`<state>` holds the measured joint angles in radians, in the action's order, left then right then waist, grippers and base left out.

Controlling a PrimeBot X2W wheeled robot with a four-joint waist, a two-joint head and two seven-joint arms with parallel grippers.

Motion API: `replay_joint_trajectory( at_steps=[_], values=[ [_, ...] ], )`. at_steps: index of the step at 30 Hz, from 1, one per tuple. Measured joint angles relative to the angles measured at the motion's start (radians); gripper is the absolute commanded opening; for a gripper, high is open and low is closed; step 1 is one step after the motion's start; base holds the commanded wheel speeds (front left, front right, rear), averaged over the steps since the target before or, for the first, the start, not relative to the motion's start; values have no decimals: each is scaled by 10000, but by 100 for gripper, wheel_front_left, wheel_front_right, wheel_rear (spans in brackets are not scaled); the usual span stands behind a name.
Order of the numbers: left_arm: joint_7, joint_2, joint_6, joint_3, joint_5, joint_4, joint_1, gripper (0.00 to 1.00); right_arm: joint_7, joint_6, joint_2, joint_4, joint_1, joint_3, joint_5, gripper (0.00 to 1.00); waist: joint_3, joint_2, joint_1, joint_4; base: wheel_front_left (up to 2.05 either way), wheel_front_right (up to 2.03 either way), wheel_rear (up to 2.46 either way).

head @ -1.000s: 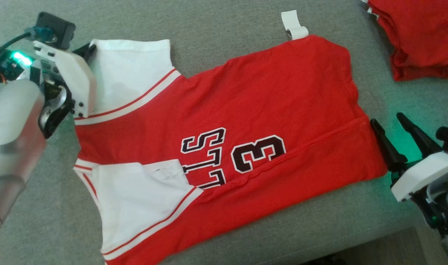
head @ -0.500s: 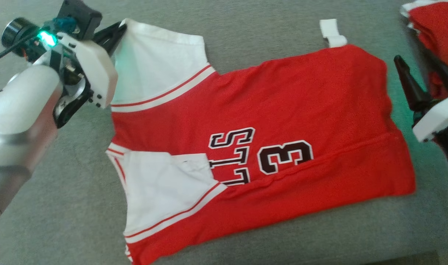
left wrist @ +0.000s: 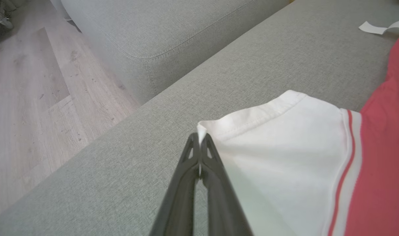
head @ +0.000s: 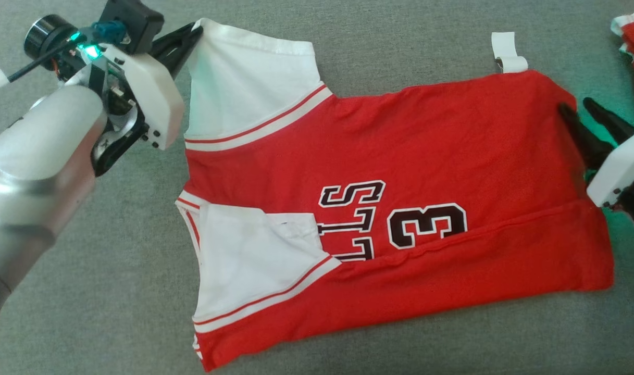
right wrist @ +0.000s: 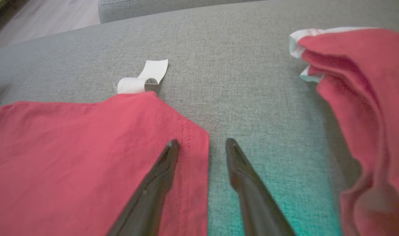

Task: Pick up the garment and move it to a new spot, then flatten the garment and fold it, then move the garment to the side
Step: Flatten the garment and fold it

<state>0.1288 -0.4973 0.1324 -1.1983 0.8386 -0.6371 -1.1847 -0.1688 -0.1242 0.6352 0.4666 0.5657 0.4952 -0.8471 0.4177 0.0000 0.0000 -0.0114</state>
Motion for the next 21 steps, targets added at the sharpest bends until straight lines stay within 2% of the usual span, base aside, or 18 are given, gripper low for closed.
replay_joint_trajectory(
  at_steps=[1, 2, 6, 12, 17, 18, 19, 21],
  values=[
    [-58, 0, 2, -35, 46, -29, -27, 0, 17, 0, 54, 25, 2, 63, -79, 19, 7, 0, 0, 13, 0, 0, 0],
    [-130, 0, 0, -84, 82, -50, -52, 0, 71, 0, 92, 61, 9, 113, -136, 0, 14, 0, 0, 26, 0, 0, 0],
    [-663, 0, 2, -326, 40, -144, -217, 0, 593, 0, 150, 226, 298, 316, -236, 0, 26, 0, 0, 46, 0, 0, 0],
    [-2107, 98, 4, -313, -385, -775, -721, 0, 1208, 0, 245, 384, 808, 585, -520, 0, -157, 0, 0, 15, 0, 0, 0],
    [-2084, 370, 4, -535, -117, -1007, -774, 0, 1233, 0, 382, 380, 813, 1267, -1005, 0, -305, 0, -1, 48, 0, 0, 0],
    [-2080, 374, 4, -604, -81, -1011, -773, 0, 1233, 0, 382, 376, 835, 1375, -1034, 47, -283, 1, -1, 65, 0, 0, 0],
    [-2080, 374, 4, -646, -50, -1020, -772, 0, 1233, 0, 385, 387, 895, 1503, -1034, 100, -251, 0, -1, 84, 0, 0, 0],
    [-2082, 391, 4, -706, -21, -1035, -775, 0, 1097, 0, 408, 437, 1180, 1825, -1028, 100, -182, 0, 0, 139, 0, 0, 0]
  ],
)
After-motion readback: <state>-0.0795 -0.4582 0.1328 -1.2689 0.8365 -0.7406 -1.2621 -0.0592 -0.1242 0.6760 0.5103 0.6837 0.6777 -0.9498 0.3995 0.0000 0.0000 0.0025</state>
